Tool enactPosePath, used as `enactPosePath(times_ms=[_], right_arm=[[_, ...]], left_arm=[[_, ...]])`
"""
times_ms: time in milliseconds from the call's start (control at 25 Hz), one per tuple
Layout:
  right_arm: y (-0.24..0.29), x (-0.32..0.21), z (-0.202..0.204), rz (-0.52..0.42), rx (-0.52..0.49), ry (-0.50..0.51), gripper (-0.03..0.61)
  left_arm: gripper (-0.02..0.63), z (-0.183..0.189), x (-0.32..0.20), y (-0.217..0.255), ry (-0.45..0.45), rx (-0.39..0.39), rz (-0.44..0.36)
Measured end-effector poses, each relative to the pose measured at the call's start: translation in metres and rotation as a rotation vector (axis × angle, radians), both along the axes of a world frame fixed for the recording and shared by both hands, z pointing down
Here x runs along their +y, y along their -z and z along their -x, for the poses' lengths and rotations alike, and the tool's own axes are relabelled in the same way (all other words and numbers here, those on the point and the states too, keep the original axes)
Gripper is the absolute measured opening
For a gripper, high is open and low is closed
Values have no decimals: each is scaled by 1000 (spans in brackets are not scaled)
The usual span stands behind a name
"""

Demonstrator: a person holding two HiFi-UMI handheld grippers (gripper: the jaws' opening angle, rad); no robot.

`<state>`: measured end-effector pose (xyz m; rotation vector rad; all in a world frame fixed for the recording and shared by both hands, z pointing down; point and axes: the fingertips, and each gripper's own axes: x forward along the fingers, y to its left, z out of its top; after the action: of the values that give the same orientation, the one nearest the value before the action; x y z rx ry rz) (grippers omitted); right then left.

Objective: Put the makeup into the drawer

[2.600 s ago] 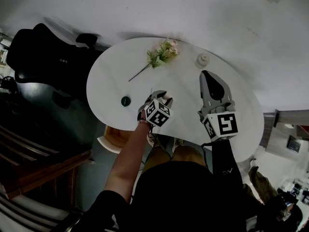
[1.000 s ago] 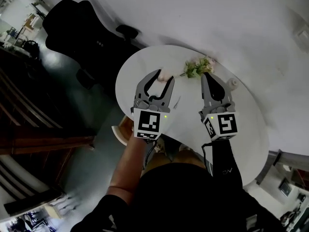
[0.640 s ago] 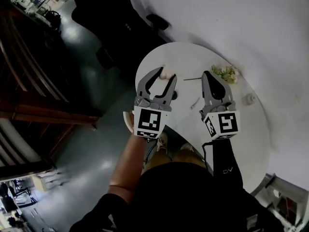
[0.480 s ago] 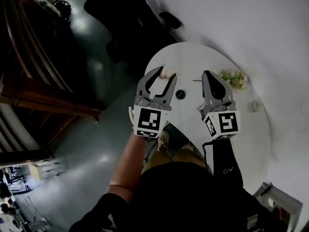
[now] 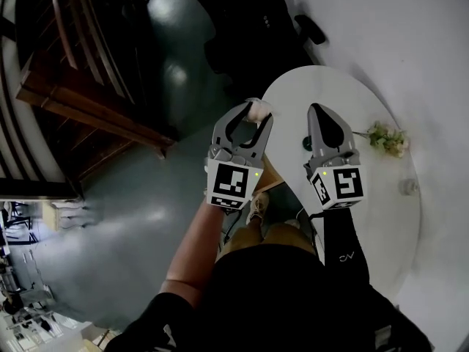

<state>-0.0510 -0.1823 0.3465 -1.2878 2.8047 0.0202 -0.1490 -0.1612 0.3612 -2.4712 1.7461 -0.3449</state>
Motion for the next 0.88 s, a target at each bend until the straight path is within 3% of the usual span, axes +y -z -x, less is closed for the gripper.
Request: enactPosePath(times_ms=[200,480,880], right_arm=[[-8,7,27,18,11,28,5],[-15,4,24,33,16,6,5],[-30,5,20,74,12,-40,5]], left_arm=[[170,24,5,-45,23,-15,94],[178,44,22,-177,47,-52,403],[205,40,66,-315,-56,-124,766]])
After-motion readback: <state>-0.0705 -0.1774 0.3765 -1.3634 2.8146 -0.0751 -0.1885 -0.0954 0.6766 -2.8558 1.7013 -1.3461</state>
